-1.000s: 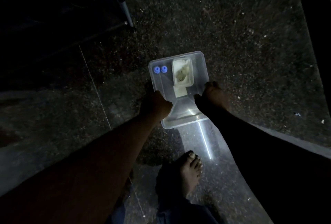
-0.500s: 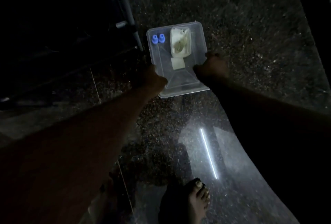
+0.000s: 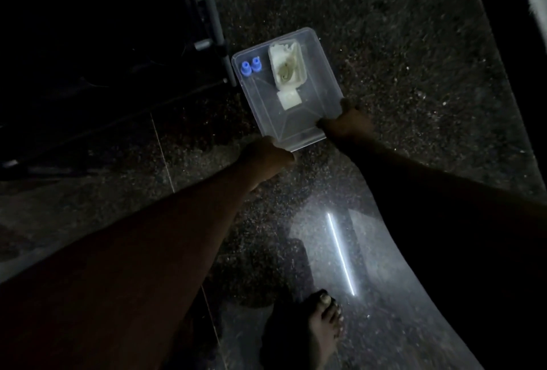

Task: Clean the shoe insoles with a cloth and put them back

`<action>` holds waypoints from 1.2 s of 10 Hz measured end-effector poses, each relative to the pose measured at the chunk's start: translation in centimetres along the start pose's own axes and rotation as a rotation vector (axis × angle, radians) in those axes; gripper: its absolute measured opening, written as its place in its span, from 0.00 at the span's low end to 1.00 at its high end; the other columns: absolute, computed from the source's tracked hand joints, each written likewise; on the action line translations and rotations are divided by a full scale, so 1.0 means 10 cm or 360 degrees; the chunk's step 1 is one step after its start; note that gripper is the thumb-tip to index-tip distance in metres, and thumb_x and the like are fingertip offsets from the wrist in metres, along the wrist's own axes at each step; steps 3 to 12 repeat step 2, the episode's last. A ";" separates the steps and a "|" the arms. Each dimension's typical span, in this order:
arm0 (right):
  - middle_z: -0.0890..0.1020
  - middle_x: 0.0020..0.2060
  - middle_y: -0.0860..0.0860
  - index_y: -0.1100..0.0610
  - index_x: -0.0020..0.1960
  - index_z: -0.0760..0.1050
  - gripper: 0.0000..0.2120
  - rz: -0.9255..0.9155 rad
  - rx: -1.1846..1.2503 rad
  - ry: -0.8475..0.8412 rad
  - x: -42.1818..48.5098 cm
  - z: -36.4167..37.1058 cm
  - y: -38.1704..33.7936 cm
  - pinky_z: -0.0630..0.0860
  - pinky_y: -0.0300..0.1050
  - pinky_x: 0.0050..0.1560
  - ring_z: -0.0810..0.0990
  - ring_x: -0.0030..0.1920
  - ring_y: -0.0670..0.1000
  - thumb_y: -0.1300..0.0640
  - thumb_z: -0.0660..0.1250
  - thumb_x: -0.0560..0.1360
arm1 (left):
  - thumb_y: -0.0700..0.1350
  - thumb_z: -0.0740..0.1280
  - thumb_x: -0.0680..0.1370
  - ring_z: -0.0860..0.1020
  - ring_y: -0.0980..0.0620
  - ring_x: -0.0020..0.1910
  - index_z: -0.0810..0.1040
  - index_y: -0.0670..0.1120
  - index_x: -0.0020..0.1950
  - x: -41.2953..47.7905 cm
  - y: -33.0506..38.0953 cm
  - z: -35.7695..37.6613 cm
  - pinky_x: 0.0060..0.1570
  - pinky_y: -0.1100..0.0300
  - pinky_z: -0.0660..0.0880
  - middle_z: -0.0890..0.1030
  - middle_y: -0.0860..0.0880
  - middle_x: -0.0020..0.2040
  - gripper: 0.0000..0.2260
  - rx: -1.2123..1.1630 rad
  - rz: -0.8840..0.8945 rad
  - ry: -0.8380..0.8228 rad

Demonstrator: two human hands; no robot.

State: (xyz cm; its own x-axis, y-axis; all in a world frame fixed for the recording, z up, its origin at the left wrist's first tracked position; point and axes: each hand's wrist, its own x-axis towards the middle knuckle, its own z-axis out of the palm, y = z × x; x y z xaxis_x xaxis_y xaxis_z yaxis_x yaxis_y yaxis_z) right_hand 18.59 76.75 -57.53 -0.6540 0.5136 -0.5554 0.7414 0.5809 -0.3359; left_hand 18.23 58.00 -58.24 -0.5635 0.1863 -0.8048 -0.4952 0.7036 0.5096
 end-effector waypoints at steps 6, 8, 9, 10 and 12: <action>0.72 0.71 0.62 0.59 0.75 0.69 0.32 -0.0106 -0.0204 0.0017 -0.64 -0.24 -0.05 0.72 0.51 0.66 0.74 0.68 0.63 0.44 0.71 0.76 | 0.71 0.63 0.59 0.81 0.44 0.61 0.81 0.48 0.66 0.32 -0.37 -0.19 0.65 0.46 0.76 0.84 0.46 0.61 0.43 0.0191 0.0244 0.0172; 0.72 0.71 0.62 0.59 0.75 0.69 0.32 -0.0106 -0.0204 0.0017 -0.64 -0.24 -0.05 0.72 0.51 0.66 0.74 0.68 0.63 0.44 0.71 0.76 | 0.71 0.63 0.59 0.81 0.44 0.61 0.81 0.48 0.66 0.32 -0.37 -0.19 0.65 0.46 0.76 0.84 0.46 0.61 0.43 0.0191 0.0244 0.0172; 0.72 0.71 0.62 0.59 0.75 0.69 0.32 -0.0106 -0.0204 0.0017 -0.64 -0.24 -0.05 0.72 0.51 0.66 0.74 0.68 0.63 0.44 0.71 0.76 | 0.71 0.63 0.59 0.81 0.44 0.61 0.81 0.48 0.66 0.32 -0.37 -0.19 0.65 0.46 0.76 0.84 0.46 0.61 0.43 0.0191 0.0244 0.0172; 0.72 0.71 0.62 0.59 0.75 0.69 0.32 -0.0106 -0.0204 0.0017 -0.64 -0.24 -0.05 0.72 0.51 0.66 0.74 0.68 0.63 0.44 0.71 0.76 | 0.71 0.63 0.59 0.81 0.44 0.61 0.81 0.48 0.66 0.32 -0.37 -0.19 0.65 0.46 0.76 0.84 0.46 0.61 0.43 0.0191 0.0244 0.0172; 0.72 0.71 0.62 0.59 0.75 0.69 0.32 -0.0106 -0.0204 0.0017 -0.64 -0.24 -0.05 0.72 0.51 0.66 0.74 0.68 0.63 0.44 0.71 0.76 | 0.71 0.63 0.59 0.81 0.44 0.61 0.81 0.48 0.66 0.32 -0.37 -0.19 0.65 0.46 0.76 0.84 0.46 0.61 0.43 0.0191 0.0244 0.0172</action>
